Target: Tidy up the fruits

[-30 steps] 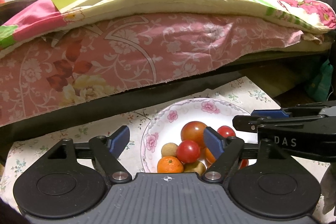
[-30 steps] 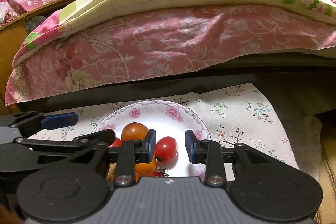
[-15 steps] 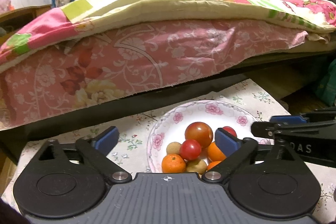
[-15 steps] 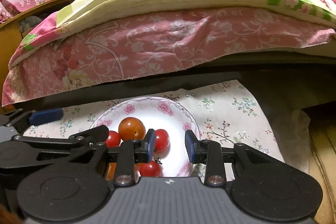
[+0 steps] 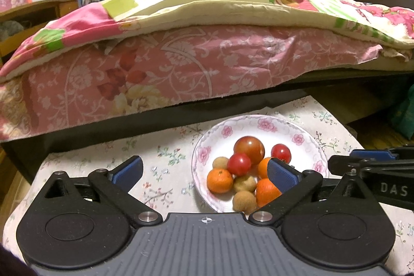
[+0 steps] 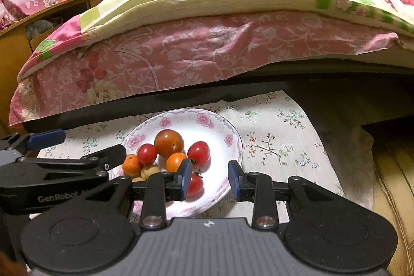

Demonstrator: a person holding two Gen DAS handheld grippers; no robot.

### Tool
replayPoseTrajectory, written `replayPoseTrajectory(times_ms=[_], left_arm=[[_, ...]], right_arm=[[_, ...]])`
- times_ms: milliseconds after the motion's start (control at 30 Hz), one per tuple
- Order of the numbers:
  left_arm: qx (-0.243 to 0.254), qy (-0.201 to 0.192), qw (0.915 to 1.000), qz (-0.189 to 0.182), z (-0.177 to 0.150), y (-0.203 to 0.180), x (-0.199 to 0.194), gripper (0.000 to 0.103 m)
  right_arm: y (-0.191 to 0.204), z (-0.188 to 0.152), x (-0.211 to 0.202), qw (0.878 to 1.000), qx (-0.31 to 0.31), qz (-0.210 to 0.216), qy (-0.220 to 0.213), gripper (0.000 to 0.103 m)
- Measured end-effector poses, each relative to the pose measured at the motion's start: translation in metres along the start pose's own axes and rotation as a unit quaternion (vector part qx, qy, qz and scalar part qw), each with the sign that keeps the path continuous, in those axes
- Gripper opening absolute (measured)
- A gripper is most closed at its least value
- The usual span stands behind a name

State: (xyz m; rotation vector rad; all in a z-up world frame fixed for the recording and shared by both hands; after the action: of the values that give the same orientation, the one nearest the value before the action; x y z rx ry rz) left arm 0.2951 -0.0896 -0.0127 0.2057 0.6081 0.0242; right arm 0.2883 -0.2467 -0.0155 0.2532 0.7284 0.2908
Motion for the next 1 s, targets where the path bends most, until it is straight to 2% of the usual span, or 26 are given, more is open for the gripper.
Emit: replayPoseTrajectory(times_ms=[167, 567, 1000], left_arm=[[-0.014, 0.006, 0.9999, 0.005, -0.006, 0.007, -0.006, 0.103], [-0.015, 0.011, 0.9998, 0.007, -0.020, 0.015, -0.023, 0.103], [-0.013, -0.006, 0.9998, 0.011, -0.025, 0.029, -0.051, 0.103]], right_arm=[[0.007, -0.008, -0.007, 1.000, -0.001, 0.002, 0.004, 0.031], [0.021, -0.026, -0.017, 1.000, -0.001, 0.008, 0.015, 0.031], [0.036, -0.035, -0.033, 1.000, -0.003, 0.014, 0.011, 0.032]])
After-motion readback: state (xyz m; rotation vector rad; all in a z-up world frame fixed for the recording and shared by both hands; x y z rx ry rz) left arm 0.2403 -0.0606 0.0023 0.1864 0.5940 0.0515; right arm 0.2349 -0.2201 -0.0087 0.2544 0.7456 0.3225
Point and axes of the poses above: each gripper's, at about its wrist camera, not at the fingertips, and x roughly the way its jaws point, y to its left, z to its top, the point moved 7 cm from there along x, roughly the way its jaws point, and after that the axes turned 15 degrees about z, right-handed, at the moved point
